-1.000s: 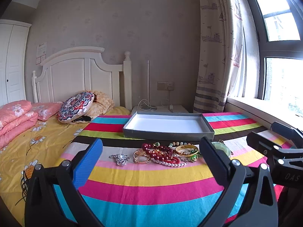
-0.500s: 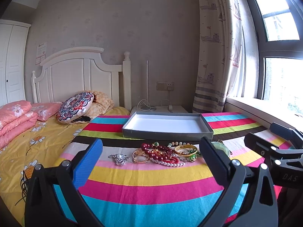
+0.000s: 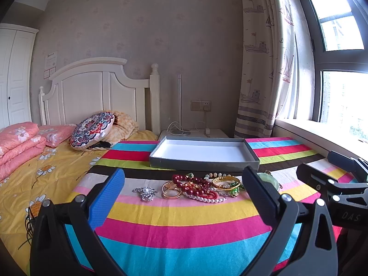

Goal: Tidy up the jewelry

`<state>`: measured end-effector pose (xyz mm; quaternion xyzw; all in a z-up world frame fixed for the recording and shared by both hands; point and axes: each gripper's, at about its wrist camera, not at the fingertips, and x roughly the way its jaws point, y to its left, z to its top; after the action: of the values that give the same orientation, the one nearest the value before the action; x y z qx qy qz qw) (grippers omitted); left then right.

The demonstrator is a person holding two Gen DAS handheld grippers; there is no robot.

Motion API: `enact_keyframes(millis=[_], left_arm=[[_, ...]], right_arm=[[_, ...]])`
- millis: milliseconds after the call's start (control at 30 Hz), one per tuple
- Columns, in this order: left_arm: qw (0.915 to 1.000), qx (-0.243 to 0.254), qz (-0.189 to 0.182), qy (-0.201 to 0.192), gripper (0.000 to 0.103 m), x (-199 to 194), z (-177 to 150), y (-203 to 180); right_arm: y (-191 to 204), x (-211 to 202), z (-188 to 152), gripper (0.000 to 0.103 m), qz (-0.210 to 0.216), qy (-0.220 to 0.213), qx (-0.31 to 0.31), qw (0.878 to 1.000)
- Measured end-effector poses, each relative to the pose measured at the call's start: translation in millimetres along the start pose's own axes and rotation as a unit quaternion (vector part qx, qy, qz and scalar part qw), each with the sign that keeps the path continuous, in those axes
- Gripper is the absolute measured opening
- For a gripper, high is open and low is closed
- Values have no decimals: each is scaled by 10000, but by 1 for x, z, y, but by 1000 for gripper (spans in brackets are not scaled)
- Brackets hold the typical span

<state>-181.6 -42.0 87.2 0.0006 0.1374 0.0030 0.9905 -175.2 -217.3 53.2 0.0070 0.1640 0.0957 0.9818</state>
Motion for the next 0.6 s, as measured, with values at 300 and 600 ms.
enact_keyframes(millis=[300, 600], left_arm=[[10000, -19, 14, 0, 101, -1, -2, 1], [9999, -106, 61, 55, 101, 2, -8, 8]], right_arm=[[1, 3, -3, 99, 35, 46, 9, 10000], [-8, 21, -10, 99, 18, 510, -16, 9987]])
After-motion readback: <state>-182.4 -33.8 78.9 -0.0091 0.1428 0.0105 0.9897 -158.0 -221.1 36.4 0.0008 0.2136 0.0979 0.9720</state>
